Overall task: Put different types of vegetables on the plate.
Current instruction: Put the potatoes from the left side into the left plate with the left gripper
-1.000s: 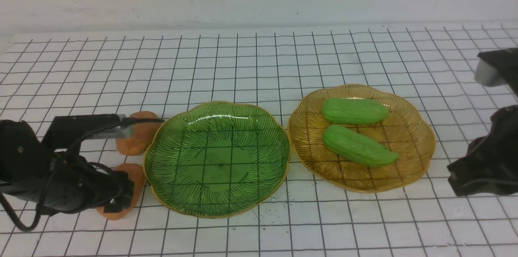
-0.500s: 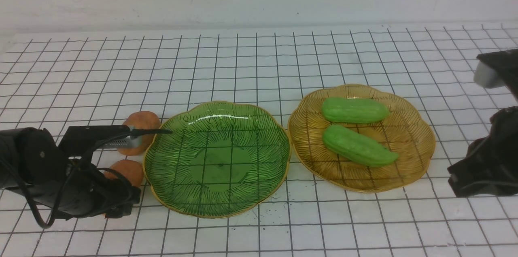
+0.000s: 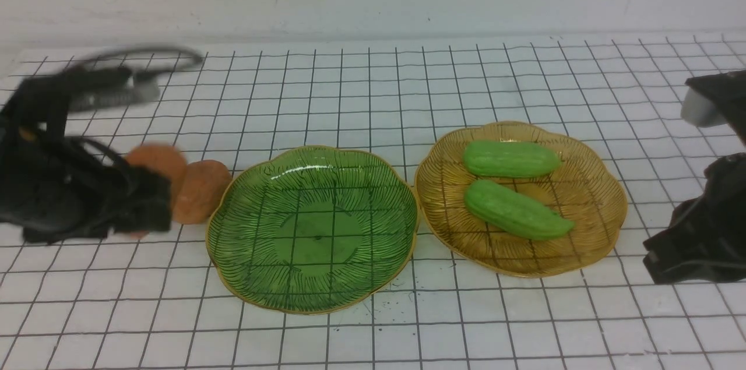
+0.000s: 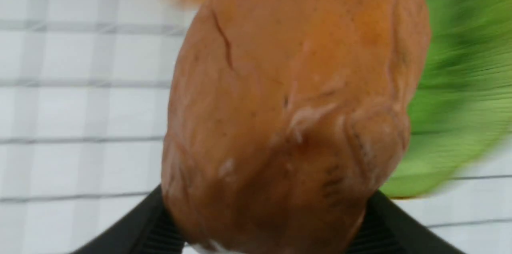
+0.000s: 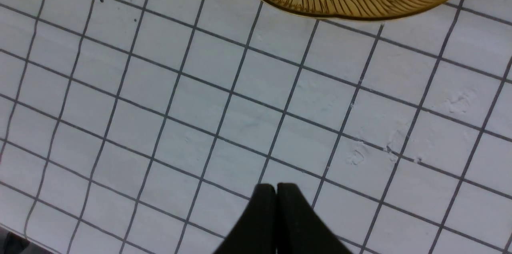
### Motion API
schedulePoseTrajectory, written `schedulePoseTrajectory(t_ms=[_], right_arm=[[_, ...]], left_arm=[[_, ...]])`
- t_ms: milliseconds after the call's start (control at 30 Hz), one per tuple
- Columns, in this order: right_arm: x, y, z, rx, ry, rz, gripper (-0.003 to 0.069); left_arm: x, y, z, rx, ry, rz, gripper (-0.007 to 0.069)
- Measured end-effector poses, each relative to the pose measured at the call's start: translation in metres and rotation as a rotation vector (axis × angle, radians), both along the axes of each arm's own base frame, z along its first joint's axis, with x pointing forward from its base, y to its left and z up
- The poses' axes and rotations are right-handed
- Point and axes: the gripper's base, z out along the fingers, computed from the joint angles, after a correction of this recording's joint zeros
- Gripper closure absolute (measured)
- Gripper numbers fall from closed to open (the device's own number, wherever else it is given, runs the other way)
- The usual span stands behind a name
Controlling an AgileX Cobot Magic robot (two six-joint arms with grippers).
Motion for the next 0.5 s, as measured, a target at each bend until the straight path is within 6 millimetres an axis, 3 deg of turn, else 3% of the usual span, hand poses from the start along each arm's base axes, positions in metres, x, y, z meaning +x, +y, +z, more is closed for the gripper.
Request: schedulePoseTrajectory(t_ms=[133,233,267,367,500], right_arm=[[0.0,0.001,0.0,0.015,0.004,0.0,0.0673],[0.0,0.002,0.0,0.02,0.004,0.005,0.0673],[0.0,0.002,0.0,0.021,0.004,0.005,0.0673],[0.0,0.002,0.0,0.021,0.004,0.005,0.0673],[0.0,0.002,0.0,0.02,0.004,0.005,0.0673]], left_arm=[[0.002,-0.032,-0.001,-0.125,0.003,-0.059,0.0178],[0.016,-0.066,-0.022,-0.161,0.023,-0.128,0.0178],[0.017,-0.069,-0.023,-0.162,0.017,-0.132,0.0178],[0.041,-0.088,-0.053,-0.161,0.034,-0.125,0.0178],[0.061,-0.095,-0.08,-0.135,0.078,-0.121,0.0138]])
